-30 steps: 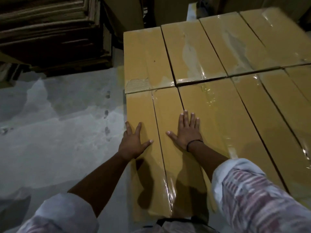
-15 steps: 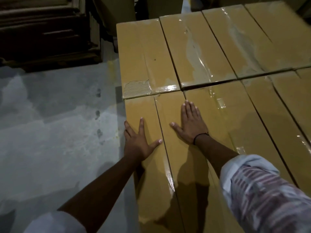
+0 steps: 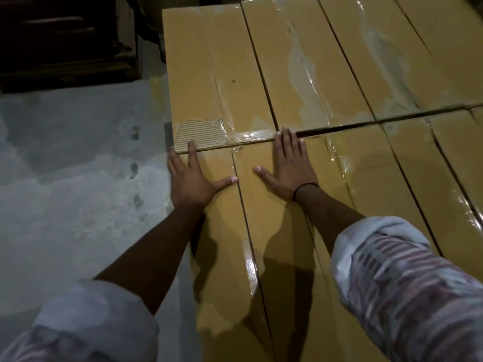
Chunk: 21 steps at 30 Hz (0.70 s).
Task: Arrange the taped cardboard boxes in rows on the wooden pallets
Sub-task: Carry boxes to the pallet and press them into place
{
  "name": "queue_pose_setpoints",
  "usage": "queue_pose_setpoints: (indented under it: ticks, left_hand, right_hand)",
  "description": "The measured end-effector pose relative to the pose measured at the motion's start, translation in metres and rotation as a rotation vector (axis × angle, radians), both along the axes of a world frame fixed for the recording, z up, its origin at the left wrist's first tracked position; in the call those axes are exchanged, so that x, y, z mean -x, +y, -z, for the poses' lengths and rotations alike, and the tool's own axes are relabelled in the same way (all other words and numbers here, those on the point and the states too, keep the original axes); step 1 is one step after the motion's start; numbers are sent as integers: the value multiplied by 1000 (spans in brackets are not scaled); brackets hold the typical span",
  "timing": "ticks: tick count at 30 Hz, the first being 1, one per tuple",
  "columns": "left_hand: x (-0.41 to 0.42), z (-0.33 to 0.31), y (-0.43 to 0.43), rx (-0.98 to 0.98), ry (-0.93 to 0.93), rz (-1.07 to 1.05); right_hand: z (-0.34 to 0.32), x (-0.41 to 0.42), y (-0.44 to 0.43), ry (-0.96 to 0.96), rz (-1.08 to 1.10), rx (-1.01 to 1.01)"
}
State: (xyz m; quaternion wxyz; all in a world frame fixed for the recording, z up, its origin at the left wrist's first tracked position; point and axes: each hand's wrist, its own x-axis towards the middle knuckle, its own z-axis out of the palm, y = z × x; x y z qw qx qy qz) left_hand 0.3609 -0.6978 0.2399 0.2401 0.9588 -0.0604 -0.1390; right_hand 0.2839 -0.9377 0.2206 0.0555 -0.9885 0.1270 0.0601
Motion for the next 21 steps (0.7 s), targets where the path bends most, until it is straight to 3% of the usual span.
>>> queue_pose_setpoints:
  ticks: [21]
  left_hand:
    - [5, 7, 3, 54, -57, -6]
  right_hand:
    - [-2, -9, 1, -131, 97, -36]
